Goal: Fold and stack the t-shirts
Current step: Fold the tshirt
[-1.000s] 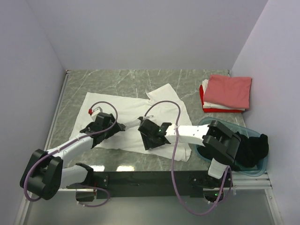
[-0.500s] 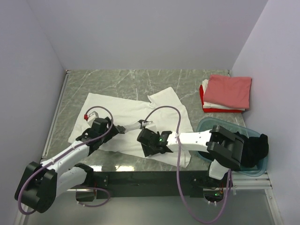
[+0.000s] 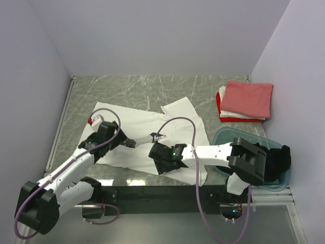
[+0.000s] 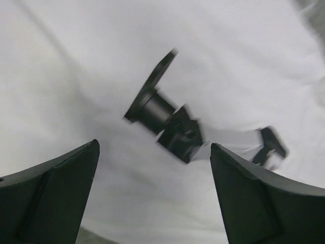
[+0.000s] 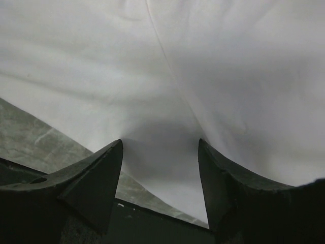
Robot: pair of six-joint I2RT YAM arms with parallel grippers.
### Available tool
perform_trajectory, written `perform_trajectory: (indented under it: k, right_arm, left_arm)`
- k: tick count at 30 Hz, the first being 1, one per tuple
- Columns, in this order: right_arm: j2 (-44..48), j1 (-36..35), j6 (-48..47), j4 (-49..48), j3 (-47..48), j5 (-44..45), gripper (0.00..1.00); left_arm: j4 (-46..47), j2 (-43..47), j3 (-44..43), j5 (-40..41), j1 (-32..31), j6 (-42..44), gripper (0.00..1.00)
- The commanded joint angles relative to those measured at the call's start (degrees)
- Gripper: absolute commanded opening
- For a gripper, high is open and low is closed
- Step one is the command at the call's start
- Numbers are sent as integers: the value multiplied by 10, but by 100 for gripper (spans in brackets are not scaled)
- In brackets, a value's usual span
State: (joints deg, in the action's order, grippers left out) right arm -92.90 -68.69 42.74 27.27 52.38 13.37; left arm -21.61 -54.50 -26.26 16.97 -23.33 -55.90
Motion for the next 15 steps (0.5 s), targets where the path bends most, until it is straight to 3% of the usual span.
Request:
perform_trajectory:
  k: [1,4,7,11,15]
  right_arm:
    - [32,-1,-13,80,46,21,69]
    - [64,11,-34,89,72,29,71]
    - [102,34,-51,82,77,25,72]
    - [166,67,-69,56,59,8,71]
    - [229,136,-99,20,26,-33,72]
  left_arm:
    - [-19,-25,-124,62,-1,45,97]
    - [-27,-71,-222,75,14,88,98]
    - [-5,-141,-301,59,71,138,99]
    - [-12,-283,-386,34,172,149,98]
    - [7,-385,-464,70,195,155,96]
